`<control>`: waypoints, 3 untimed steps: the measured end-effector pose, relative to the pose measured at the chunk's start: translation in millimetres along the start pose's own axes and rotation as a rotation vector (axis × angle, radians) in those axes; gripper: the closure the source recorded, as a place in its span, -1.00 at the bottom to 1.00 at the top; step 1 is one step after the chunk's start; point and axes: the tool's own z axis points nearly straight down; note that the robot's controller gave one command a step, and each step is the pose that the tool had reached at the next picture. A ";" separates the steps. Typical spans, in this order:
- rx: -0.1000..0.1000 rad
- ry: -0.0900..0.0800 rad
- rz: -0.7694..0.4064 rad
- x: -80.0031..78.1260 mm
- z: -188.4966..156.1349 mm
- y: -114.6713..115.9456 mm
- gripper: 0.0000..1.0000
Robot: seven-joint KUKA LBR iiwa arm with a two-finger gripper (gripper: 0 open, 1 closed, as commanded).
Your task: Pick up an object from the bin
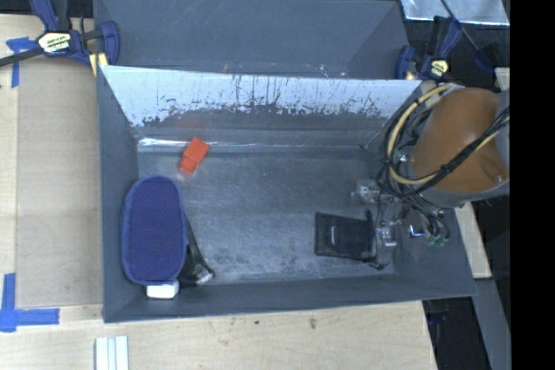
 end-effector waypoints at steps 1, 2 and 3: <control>-0.001 0.005 0.061 8.3 1.0 -1.7 -1.00; 0.000 0.001 0.288 16.5 31.8 -7.8 -1.00; 0.000 0.000 0.285 16.1 31.7 -8.0 -1.00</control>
Offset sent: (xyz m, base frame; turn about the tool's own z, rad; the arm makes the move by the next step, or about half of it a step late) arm -0.0082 -0.0015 -0.0009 0.0618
